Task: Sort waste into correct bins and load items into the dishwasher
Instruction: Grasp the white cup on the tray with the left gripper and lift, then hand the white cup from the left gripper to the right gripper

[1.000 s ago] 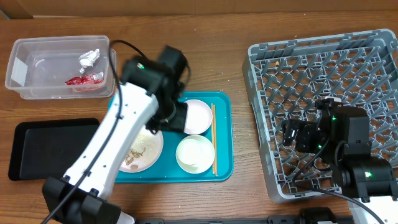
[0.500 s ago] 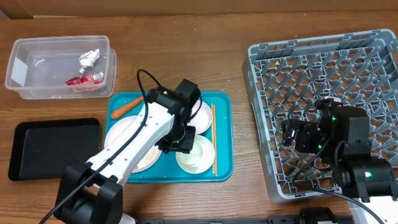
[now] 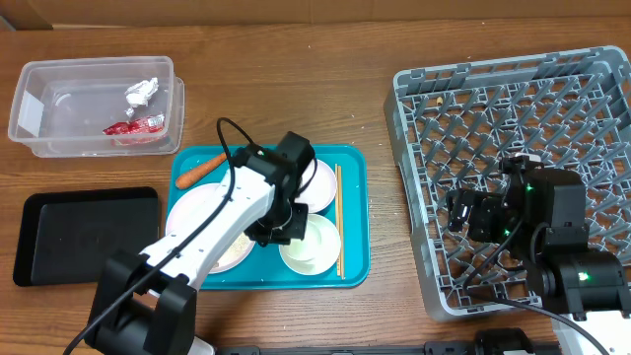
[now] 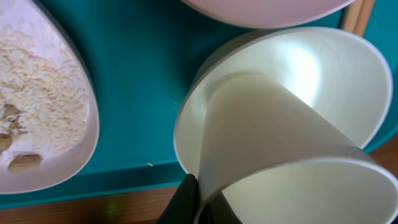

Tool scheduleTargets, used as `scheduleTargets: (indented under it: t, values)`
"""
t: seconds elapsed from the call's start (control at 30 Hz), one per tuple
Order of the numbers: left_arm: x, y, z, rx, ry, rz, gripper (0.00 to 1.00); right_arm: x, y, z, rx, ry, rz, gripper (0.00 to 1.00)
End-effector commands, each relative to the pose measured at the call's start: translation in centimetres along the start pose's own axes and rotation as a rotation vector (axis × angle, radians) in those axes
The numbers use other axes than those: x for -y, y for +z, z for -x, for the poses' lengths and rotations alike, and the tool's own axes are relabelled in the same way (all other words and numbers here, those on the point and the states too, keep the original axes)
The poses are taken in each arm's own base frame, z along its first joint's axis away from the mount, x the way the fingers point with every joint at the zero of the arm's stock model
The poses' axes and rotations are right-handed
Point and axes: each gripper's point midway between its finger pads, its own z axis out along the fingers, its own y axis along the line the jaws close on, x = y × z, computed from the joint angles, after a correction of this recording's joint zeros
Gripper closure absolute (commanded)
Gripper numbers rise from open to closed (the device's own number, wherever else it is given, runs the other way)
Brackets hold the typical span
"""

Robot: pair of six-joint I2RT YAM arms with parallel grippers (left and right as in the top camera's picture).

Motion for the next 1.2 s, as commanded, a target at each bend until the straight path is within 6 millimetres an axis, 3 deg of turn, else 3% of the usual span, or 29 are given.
scheduleTargets:
  t: [0.0, 0.2, 0.27, 0.33, 0.47, 0.6, 0.73, 0.93, 1.17]
  values:
    - [0.6, -3.1, 2.3, 0.067, -0.002, -0.071, 0.96, 0.0, -0.8, 1.0, 0.036, -0.005, -0.006, 0.00]
    - [3.4, -8.7, 4.6, 0.121, 0.050, -0.433, 0.96, 3.0, -1.1, 1.7, 0.085, 0.100, -0.182, 0.00]
    - [4.5, -10.6, 5.5, 0.147, 0.049, -0.605, 0.96, 2.8, -1.0, 2.7, 0.121, 0.129, -0.165, 0.00]
    - [5.3, -12.6, 6.3, 0.172, 0.049, -0.771, 0.96, 0.4, -0.5, 3.7, 0.132, 0.105, -0.025, 0.00]
    - [6.2, -15.6, 7.3, 0.205, 0.076, -0.991, 0.96, -7.5, -0.3, 3.6, 0.058, -0.073, 0.437, 0.00]
    - [7.0, -16.9, 7.5, 0.205, 0.114, -1.097, 0.96, -12.1, -0.8, 2.6, -0.048, -0.125, 0.784, 0.00]
    - [7.3, -16.4, 7.5, 0.183, 0.111, -1.106, 0.96, -14.8, -2.0, 2.6, -0.088, -0.171, 1.068, 0.00]
    - [8.0, -16.0, 7.4, 0.156, 0.119, -1.116, 0.96, -15.6, -1.5, 3.4, -0.089, -0.196, 1.208, 0.00]
    - [9.9, -17.3, 6.6, 0.138, 0.189, -1.201, 0.96, -15.8, -0.9, 3.8, -0.082, -0.211, 1.245, 0.00]
